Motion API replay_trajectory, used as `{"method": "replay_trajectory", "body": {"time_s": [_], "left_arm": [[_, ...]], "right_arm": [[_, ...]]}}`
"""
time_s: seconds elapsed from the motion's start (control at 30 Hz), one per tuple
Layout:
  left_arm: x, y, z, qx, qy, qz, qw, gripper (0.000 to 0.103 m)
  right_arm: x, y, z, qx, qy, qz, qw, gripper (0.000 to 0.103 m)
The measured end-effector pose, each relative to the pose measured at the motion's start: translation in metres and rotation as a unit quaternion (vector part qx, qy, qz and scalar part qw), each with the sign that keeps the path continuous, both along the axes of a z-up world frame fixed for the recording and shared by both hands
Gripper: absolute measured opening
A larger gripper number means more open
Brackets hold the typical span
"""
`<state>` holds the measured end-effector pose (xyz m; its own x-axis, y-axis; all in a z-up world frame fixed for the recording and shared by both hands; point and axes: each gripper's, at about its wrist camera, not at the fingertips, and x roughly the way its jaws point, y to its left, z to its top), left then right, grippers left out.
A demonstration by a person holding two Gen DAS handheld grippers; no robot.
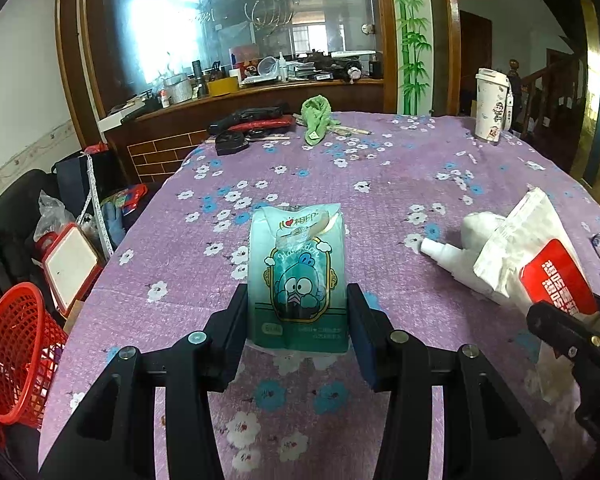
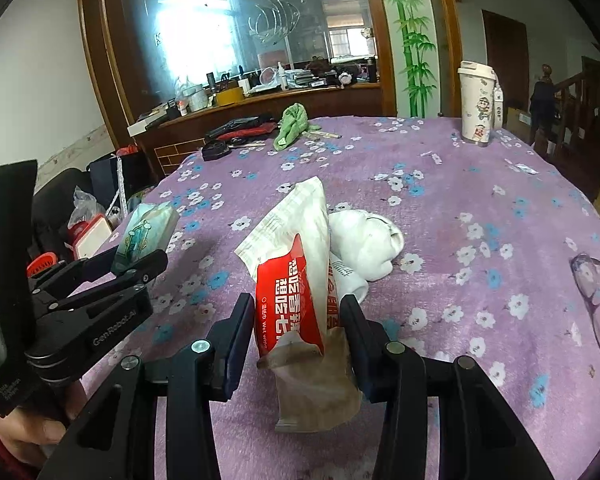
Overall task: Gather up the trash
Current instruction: 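Hold the tissue pack in the left tool while the right tool holds the snack bag, then carry the tissue pack and snack bag over the red basket with both tools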
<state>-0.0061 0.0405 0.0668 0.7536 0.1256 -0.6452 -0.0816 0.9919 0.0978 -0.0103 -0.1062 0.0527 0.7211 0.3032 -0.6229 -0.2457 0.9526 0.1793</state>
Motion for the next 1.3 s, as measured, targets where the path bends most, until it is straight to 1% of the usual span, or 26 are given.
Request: {"method": "replay_trajectory", "body": {"time_s": [0.17, 0.27, 0.53, 1.3], "left_arm": [[-0.010, 0.009, 0.006, -0.013, 0.008, 0.001, 0.9999, 0.046], [-0.018, 0.012, 0.008, -0.013, 0.011, 0.002, 0.9999, 0.046], [-0.024, 0.019, 0.001, -0.014, 0.019, 0.015, 0.9996, 0.046], [-0.056, 0.041, 0.016, -0.013, -0.014, 0.034, 0.9992, 0.046]], "right_arm": [[-0.008, -0.001, 0.007, 0.007, 0.003, 0.006, 1.000, 0.048], [-0.013, 0.003, 0.010, 0.003, 0.005, 0.012, 1.000, 0.048], [-0.022, 0.023, 0.012, -0.005, 0.007, 0.036, 0.999, 0.048], [-0.051, 0.050, 0.028, -0.024, -0.009, 0.050, 0.998, 0.048]]}}
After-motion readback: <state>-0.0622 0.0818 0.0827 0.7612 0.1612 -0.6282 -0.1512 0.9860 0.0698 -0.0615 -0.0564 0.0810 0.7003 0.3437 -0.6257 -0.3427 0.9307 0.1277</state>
